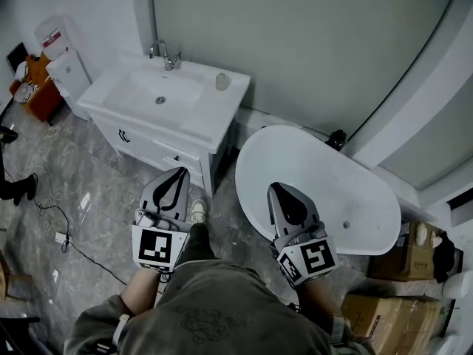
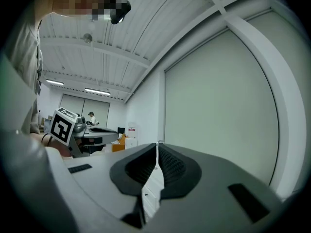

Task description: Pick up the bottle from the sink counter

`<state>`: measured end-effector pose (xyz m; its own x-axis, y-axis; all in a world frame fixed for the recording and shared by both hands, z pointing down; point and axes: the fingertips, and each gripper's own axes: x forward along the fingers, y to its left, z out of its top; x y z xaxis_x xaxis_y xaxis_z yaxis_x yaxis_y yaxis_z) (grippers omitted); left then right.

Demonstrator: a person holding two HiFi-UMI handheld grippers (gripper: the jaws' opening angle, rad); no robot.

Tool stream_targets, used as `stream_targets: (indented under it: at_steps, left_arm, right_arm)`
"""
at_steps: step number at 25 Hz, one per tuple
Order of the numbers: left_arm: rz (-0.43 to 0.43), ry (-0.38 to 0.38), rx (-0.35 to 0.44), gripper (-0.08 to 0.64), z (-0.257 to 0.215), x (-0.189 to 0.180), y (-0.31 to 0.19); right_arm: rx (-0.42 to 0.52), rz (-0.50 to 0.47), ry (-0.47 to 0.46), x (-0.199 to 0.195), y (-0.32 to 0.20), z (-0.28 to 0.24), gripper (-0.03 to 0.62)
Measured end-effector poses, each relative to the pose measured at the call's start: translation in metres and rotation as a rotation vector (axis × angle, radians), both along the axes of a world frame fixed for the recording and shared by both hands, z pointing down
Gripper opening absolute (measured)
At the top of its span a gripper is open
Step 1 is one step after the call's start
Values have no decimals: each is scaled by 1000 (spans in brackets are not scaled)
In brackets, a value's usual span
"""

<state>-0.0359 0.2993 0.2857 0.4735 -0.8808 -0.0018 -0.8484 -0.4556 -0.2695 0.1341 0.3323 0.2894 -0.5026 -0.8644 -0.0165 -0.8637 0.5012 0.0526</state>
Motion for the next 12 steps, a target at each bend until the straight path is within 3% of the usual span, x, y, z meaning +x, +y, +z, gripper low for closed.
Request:
stream_targets:
  at_steps: [12]
  left_arm:
    - [15,0,-56,20,20,-17,-80]
  right_arm:
    - [-49,23,-1,-12,-82,14,34]
